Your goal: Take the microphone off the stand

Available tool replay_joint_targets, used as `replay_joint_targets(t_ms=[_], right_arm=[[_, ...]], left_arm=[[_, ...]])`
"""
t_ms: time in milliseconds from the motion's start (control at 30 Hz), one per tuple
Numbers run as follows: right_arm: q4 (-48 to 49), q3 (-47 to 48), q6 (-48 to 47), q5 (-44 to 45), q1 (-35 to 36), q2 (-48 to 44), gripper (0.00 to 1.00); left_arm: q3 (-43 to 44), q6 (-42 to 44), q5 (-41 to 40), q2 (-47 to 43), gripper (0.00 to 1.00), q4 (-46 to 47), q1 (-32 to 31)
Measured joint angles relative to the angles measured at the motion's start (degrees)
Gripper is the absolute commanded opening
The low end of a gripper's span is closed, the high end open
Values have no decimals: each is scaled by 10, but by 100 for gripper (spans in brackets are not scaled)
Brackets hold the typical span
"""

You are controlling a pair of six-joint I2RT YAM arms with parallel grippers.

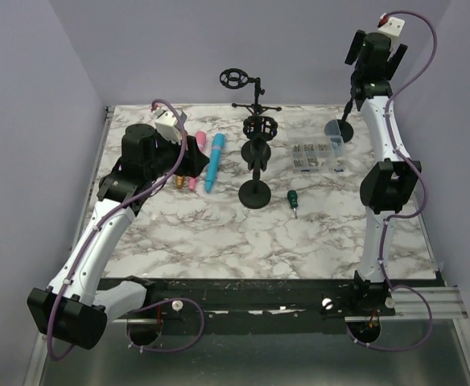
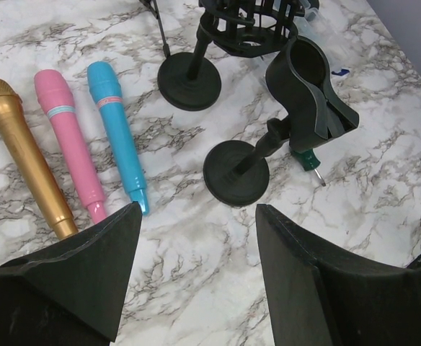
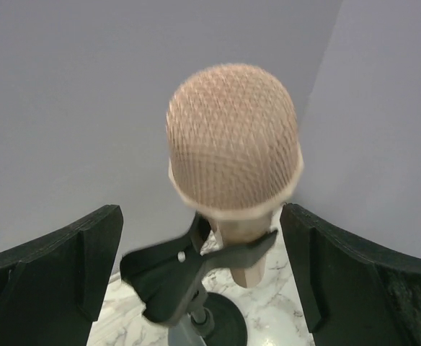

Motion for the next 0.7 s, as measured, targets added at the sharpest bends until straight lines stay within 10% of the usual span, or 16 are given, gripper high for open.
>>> replay_joint_targets(t_ms=[700], right_arm=[[61,8,-43,3,-12,23,25]], left_arm=[[0,0,9,20,66,0,9]])
